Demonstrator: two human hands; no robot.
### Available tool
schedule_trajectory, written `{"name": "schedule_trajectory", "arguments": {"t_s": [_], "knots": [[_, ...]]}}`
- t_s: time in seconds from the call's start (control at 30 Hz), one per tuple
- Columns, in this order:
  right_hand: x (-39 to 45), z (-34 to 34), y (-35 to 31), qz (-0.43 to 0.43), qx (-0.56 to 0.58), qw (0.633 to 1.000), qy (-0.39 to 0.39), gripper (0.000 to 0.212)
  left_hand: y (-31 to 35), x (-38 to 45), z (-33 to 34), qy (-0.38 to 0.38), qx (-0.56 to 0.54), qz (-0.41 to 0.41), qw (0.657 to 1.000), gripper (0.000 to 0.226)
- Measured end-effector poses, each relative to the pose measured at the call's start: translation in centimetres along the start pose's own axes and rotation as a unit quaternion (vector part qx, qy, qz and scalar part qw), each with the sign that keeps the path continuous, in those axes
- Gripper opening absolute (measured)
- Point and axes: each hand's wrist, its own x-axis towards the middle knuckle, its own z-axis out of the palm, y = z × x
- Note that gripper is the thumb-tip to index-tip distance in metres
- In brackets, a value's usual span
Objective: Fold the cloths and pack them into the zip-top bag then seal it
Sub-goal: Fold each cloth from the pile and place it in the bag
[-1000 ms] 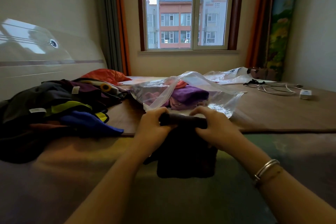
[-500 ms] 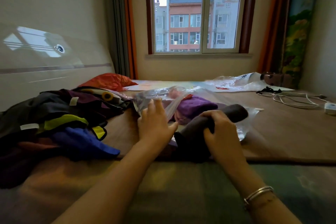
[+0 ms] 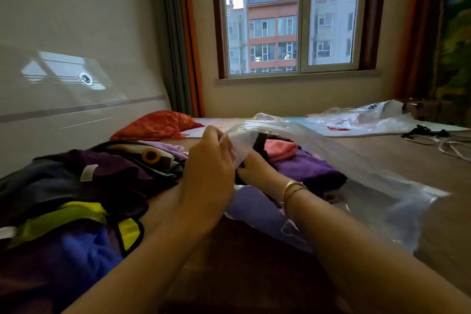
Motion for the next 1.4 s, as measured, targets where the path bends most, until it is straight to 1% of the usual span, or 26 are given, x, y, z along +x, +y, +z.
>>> {"name": "schedule_trajectory", "arguments": {"t_s": [0.03, 0.1, 0.13, 0.17, 0.2, 0.23, 0.27, 0.3, 0.33, 0.37, 0.4, 0.43, 0.5, 0.57, 0.67, 0.73, 0.8, 0.9, 0.97, 1.0, 1.1, 1.17, 1.2, 1.33, 1.4], "knots": [[2.0, 1.0, 0.9, 0.013, -0.030, 0.999, -0.019, 0.036, -0.3, 0.2, -0.1, -0.004, 0.001, 0.006, 1.000, 0.031], [3.9, 2.2, 2.3, 0.046, -0.103, 0.992, -0.053, 0.065, -1.1, 0.4, -0.2, -0.009, 0.001, 0.022, 1.000, 0.029], [3.8, 2.4, 2.7, 0.070, -0.141, 0.986, -0.045, 0.077, -1.5, 0.4, -0.3, -0.011, -0.002, 0.025, 1.000, 0.030], [3.3, 2.4, 2.7, 0.103, -0.160, 0.982, -0.014, 0.083, -1.7, 0.4, -0.3, -0.010, -0.004, 0.026, 1.000, 0.031], [2.3, 2.2, 2.3, 0.117, -0.179, 0.976, 0.030, 0.085, -2.2, 0.5, -0.3, -0.008, -0.001, 0.026, 1.000, 0.030], [1.9, 2.5, 1.9, 0.105, -0.220, 0.967, 0.074, 0.083, -2.3, 0.5, -0.2, -0.005, 0.002, 0.025, 1.000, 0.027], [1.2, 2.9, 1.5, 0.068, -0.260, 0.957, 0.112, 0.076, -2.5, 0.5, -0.1, 0.000, 0.006, 0.026, 1.000, 0.024], [0.6, 3.1, 1.1, 0.040, -0.280, 0.952, 0.119, 0.066, -2.5, 0.4, 0.0, 0.005, 0.010, 0.030, 0.999, 0.021], [0.3, 3.4, 1.2, 0.030, -0.279, 0.956, 0.087, 0.055, -2.5, 0.3, 0.0, 0.004, 0.011, 0.033, 0.999, 0.020], [-0.3, 3.8, 1.4, 0.044, -0.269, 0.962, 0.033, 0.047, -2.5, 0.1, 0.1, -0.008, 0.009, 0.033, 0.999, 0.021], [-0.7, 4.1, 1.8, 0.055, -0.275, 0.960, -0.023, 0.044, -2.5, -0.2, 0.1, -0.025, 0.005, 0.037, 0.999, 0.024], [-1.2, 4.2, 2.1, 0.057, -0.285, 0.954, -0.068, 0.045, -2.6, -0.3, 0.0, -0.040, 0.008, 0.045, 0.998, 0.029], [-2.3, 4.2, 1.7, 0.048, -0.288, 0.948, -0.128, 0.052, -2.8, -0.5, -0.2, -0.055, 0.044, 0.061, 0.996, 0.038], [-2.8, 3.9, 0.8, 0.037, -0.307, 0.939, -0.153, 0.055, -2.8, -0.4, -0.6, -0.053, 0.081, 0.055, 0.994, 0.036], [-2.8, 3.6, -0.5, 0.010, -0.349, 0.927, -0.138, 0.046, -2.6, -0.5, -1.3, -0.038, 0.084, 0.045, 0.995, 0.024], [-1.9, 3.9, -0.8, -0.020, -0.363, 0.923, -0.126, 0.043, -2.6, -0.7, -1.6, -0.029, 0.083, 0.054, 0.995, 0.022], [-0.3, 4.8, -0.2, -0.034, -0.338, 0.932, -0.127, 0.043, -2.8, -1.0, -1.9, -0.021, 0.082, 0.069, 0.994, 0.022], [1.7, 6.5, 1.4, -0.067, -0.301, 0.946, -0.098, 0.050, -3.3, -0.8, -2.3, -0.012, 0.078, 0.088, 0.993, 0.020], [2.2, 6.8, 2.2, -0.032, -0.310, 0.943, -0.118, 0.061, -3.6, -0.5, -2.5, -0.010, 0.072, 0.090, 0.993, 0.020], [2.4, 6.9, 2.8, 0.004, -0.297, 0.944, -0.145, 0.066, -3.8, -0.4, -2.5, -0.009, 0.067, 0.088, 0.994, 0.020], [3.8, 7.2, 4.2, 0.100, -0.257, 0.945, -0.179, 0.066, -4.1, -0.3, -2.6, -0.006, 0.063, 0.089, 0.994, 0.020], [4.2, 7.1, 4.4, 0.132, -0.250, 0.936, -0.210, 0.065, -4.4, -0.2, -2.7, -0.001, 0.066, 0.087, 0.994, 0.019], [4.0, 7.0, 4.4, 0.134, -0.247, 0.936, -0.211, 0.066, -4.5, -0.2, -2.8, 0.001, 0.065, 0.085, 0.994, 0.019], [1.8, 5.2, 2.8, 0.093, -0.217, 0.952, -0.194, 0.075, -4.5, -0.4, -3.1, 0.002, 0.080, 0.085, 0.993, 0.015], [-0.2, 4.2, 2.2, 0.088, -0.186, 0.961, -0.183, 0.074, -4.3, -0.8, -3.2, -0.003, 0.086, 0.081, 0.993, 0.012]]}}
